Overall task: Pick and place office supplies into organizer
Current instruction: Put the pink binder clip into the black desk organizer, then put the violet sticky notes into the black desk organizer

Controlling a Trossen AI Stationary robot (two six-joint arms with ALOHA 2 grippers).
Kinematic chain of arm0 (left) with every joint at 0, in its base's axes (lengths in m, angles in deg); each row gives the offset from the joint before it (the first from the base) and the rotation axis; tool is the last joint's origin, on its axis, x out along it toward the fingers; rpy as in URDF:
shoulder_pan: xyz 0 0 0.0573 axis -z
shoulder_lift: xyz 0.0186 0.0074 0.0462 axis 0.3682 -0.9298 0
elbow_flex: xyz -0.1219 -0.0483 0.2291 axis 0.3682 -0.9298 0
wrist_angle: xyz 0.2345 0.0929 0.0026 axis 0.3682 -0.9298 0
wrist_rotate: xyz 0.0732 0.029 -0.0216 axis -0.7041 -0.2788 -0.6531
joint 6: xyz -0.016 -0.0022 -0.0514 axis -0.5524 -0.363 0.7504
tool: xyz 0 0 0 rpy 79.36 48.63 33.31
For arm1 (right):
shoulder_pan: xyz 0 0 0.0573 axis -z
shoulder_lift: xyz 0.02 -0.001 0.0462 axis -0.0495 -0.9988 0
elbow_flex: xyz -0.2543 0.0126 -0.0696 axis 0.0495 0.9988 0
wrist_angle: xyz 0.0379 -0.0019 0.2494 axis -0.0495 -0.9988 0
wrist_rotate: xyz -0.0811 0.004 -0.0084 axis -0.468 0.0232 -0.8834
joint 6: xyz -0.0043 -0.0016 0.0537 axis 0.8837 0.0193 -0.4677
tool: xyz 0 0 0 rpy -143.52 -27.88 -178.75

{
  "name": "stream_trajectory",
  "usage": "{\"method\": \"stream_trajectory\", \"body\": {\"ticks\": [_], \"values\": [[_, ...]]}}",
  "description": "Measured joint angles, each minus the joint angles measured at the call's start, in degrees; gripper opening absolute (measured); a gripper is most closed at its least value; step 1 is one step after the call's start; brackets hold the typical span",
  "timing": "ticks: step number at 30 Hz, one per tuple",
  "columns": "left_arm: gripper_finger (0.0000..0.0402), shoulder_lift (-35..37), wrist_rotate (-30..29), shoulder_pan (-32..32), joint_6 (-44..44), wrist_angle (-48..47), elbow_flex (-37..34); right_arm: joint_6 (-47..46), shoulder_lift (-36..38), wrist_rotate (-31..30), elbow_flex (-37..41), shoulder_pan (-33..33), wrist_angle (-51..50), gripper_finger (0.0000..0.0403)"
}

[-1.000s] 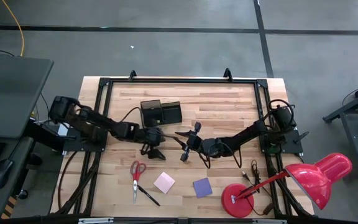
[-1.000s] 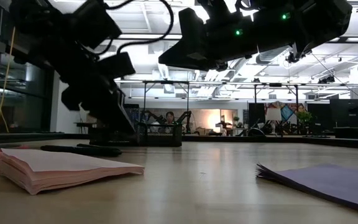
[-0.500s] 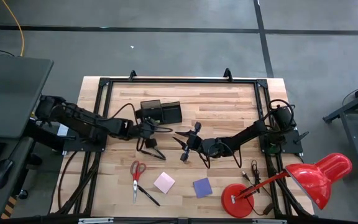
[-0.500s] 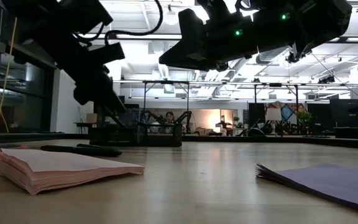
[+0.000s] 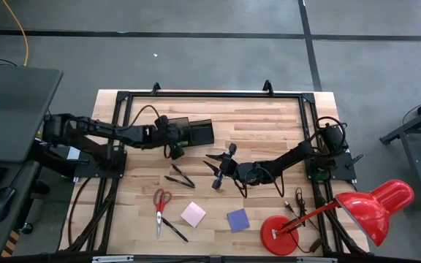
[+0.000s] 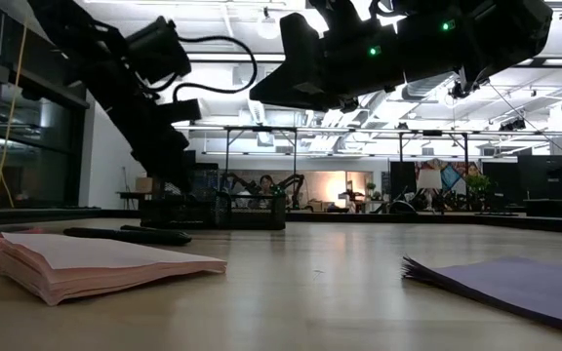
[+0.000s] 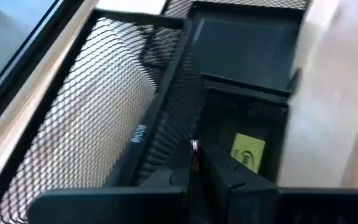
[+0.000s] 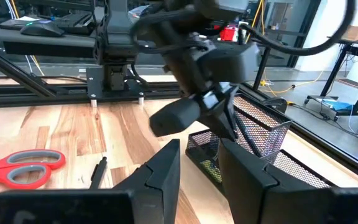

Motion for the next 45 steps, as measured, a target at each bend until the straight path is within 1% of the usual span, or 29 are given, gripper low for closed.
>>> {"method": "stream_trajectory", "body": {"ticks": [4, 6, 12, 17, 20, 26, 29, 34, 36, 40, 45], "values": [[0.0005, 0.0, 3.6, -1.7, -0.4, 0.1, 0.0, 0.0, 0.0, 0.0, 0.0, 0.0, 0.0, 0.0103], [0.0005, 0.0, 4.4, -1.7, 0.3, 0.1, 0.0, 0.1, 0.0, 0.0, 0.0, 0.0, 0.0, 0.0103], [0.0005, 0.0, 3.9, -1.7, 4.6, 0.0, 0.0, 0.0, 0.0, 0.0, 0.0, 0.0, 0.0, 0.0103], [0.0012, 0.0, 4.8, -1.7, 5.0, 0.0, 0.0, -0.3, 0.0, 0.0, 0.0, 0.0, 0.0, 0.0103], [0.0038, 0.0, 6.1, -1.7, 5.0, 0.0, 0.0, -0.3, 0.0, 0.0, 0.0, 0.0, 0.0, 0.0103], [0.0117, 0.0, 6.9, -1.7, 5.9, 0.0, 0.0, -0.3, 0.0, 0.0, 0.0, 0.1, 0.0, 0.0103], [0.0146, 0.0, 7.0, -1.7, 6.0, 0.0, 0.0, -0.5, 0.0, 0.1, 0.0, 0.3, -0.1, 0.0103], [0.017, 0.0, 12.0, -1.7, 5.9, 0.9, 0.0, -1.4, 0.0, 0.9, 0.0, 0.5, -1.1, 0.0103], [0.0174, 0.0, 15.2, -1.7, 6.0, 1.7, 0.0, -1.4, 0.0, 0.9, 0.0, 0.7, -1.2, 0.0103], [0.0171, 0.0, 21.2, -1.2, 3.2, 2.4, 0.0, -1.4, 0.0, 1.3, 0.0, 0.7, -1.4, 0.0103], [0.0157, 0.0, 23.3, 2.5, 0.8, 2.2, 0.0, -1.6, 0.0, 1.3, 0.0, 0.7, -1.7, 0.0103]]}}
